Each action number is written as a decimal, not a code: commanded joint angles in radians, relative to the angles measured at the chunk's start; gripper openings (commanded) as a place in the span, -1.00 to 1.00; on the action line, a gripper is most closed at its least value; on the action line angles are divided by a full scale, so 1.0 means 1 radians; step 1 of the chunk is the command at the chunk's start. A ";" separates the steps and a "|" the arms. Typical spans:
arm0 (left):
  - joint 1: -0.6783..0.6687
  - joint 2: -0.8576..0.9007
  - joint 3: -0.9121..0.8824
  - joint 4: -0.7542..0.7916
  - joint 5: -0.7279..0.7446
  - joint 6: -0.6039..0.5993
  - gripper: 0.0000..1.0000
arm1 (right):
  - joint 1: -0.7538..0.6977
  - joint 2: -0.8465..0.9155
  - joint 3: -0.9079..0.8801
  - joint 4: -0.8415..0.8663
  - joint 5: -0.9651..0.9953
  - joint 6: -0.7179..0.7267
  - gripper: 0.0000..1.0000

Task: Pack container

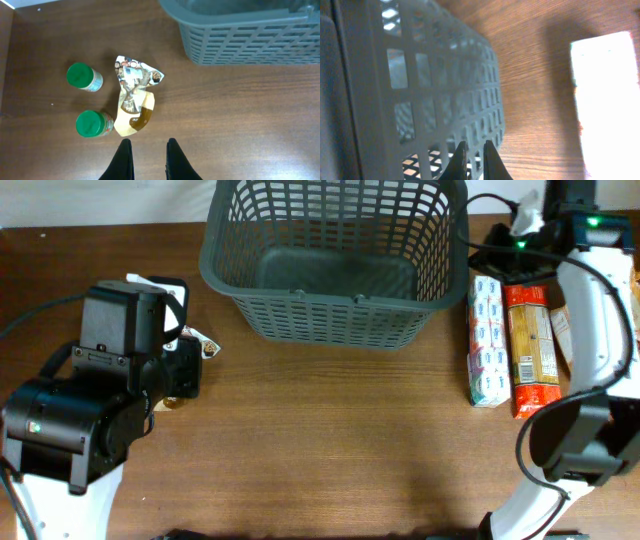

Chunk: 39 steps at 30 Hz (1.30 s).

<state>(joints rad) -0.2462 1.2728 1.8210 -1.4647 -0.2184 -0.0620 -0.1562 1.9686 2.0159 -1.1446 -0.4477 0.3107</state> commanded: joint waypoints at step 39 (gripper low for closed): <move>0.007 0.544 -0.001 0.443 0.186 0.402 -0.96 | 0.157 -0.373 0.011 -0.202 -0.013 -0.124 -0.92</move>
<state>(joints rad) -0.2451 1.8088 1.8187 -0.9878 -0.0505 0.3847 -0.0063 1.6093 2.0197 -1.3445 -0.4545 0.2012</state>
